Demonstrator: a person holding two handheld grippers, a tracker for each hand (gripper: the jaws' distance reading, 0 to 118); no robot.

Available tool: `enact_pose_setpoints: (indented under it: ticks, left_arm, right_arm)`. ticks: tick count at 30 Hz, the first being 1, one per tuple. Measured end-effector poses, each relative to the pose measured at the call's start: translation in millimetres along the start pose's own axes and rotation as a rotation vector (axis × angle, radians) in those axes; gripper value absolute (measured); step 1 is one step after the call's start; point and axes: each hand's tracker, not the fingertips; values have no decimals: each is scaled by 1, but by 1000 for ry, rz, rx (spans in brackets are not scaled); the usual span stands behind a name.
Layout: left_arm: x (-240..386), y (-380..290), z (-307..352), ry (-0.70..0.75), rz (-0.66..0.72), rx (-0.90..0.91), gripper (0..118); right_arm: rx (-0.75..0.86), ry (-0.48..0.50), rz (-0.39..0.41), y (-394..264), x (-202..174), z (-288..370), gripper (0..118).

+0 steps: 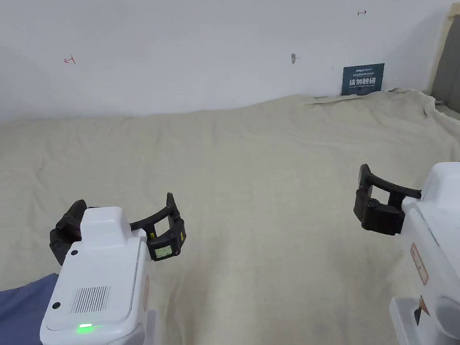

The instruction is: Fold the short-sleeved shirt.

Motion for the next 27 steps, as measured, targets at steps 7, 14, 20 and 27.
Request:
enact_pose_setpoints:
  ticks: [7, 14, 20, 27]
  left_arm:
    - [0, 0, 0, -1, -7, -1, 118]
    - [0, 0, 0, -6, -12, -3, 118]
    - [1, 0, 0, -5, -11, -2, 118]
    - [1, 0, 1, -2, -13, -2, 118]
  right_arm:
    - [0, 1, 12, 3, -6, 4, 110]
    - [3, 0, 19, 0, -2, 2, 110]
    - [2, 3, 19, -1, 0, 2, 110]
    - [6, 5, 21, -1, 0, 2, 110]
